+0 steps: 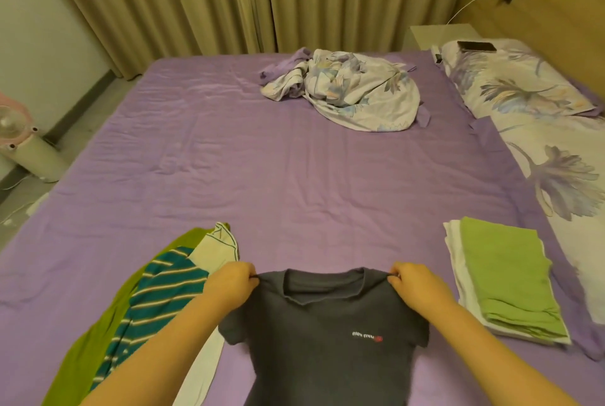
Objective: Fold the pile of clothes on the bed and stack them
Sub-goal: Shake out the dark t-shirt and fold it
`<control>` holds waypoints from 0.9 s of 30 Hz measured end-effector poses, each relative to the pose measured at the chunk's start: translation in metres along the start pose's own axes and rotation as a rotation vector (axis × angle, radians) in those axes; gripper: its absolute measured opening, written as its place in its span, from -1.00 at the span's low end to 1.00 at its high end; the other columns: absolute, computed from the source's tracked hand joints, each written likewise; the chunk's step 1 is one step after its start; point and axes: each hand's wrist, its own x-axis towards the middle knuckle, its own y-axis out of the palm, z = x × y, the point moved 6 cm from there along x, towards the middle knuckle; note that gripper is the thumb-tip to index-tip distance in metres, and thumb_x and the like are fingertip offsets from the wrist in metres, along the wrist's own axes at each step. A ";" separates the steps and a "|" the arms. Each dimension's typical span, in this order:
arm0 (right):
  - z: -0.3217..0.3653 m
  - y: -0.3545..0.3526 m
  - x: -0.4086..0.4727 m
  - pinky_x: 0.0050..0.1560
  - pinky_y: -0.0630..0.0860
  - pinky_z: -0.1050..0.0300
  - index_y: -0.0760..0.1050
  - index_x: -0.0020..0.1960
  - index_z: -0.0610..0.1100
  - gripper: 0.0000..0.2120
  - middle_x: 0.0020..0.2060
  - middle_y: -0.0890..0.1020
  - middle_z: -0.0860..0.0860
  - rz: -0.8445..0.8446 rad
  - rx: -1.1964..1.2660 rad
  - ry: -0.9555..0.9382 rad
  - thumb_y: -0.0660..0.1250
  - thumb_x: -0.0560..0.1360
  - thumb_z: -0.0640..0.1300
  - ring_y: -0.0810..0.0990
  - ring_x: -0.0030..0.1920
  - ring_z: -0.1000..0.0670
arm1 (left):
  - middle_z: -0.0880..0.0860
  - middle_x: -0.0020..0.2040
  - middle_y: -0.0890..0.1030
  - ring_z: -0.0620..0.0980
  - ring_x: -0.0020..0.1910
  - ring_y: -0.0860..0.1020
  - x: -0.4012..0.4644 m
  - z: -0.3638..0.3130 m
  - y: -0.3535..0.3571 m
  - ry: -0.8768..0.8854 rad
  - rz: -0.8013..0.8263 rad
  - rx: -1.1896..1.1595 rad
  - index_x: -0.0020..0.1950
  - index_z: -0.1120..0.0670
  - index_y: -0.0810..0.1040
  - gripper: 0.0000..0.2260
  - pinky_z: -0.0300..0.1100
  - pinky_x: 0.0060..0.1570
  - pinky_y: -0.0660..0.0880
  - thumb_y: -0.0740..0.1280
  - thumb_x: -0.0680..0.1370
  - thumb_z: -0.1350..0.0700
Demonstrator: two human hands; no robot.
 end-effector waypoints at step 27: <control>-0.033 0.067 0.228 0.33 0.26 0.04 0.36 0.38 -0.23 -0.62 0.32 0.46 -0.19 -0.183 0.326 0.011 0.23 0.57 -0.25 0.40 0.32 -0.20 | 0.23 0.54 0.11 0.23 0.39 0.32 0.224 -0.057 0.084 0.071 -0.302 -0.476 0.47 0.18 0.28 -0.59 0.02 0.34 0.31 0.20 0.62 0.22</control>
